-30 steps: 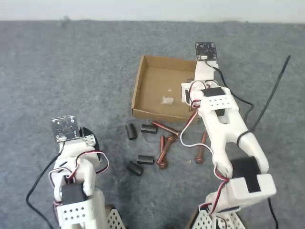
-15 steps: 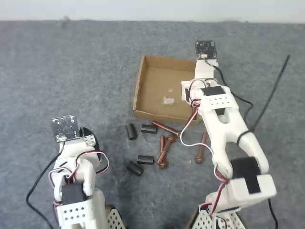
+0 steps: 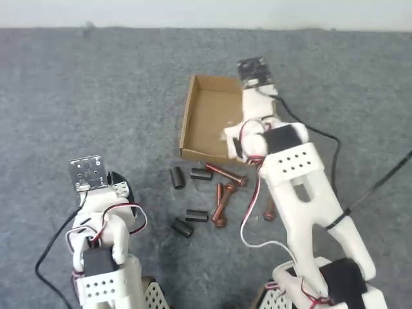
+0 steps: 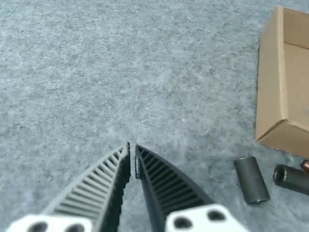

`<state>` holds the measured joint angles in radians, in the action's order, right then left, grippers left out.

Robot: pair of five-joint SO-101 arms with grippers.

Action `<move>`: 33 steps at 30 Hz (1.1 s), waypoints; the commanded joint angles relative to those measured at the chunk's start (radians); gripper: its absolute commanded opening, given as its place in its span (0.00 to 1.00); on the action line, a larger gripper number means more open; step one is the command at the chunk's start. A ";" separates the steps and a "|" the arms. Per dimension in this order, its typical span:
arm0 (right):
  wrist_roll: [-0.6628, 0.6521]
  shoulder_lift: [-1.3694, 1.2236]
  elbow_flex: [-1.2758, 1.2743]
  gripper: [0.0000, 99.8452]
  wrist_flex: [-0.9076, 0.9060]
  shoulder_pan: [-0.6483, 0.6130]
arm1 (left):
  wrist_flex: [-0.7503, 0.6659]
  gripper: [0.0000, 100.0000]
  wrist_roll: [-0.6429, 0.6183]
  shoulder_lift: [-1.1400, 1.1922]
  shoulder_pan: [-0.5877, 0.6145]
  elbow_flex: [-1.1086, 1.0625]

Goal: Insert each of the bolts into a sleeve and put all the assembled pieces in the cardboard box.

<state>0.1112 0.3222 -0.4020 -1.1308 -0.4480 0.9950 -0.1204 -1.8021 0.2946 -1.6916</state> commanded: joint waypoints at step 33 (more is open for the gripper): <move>0.003 -0.159 -0.127 0.01 0.351 -0.420 | -0.021 0.01 0.123 -0.018 0.158 0.007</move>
<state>0.0913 0.1964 -0.5324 -0.8025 -0.8623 0.9996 -0.0054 -1.8021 0.4618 -1.6916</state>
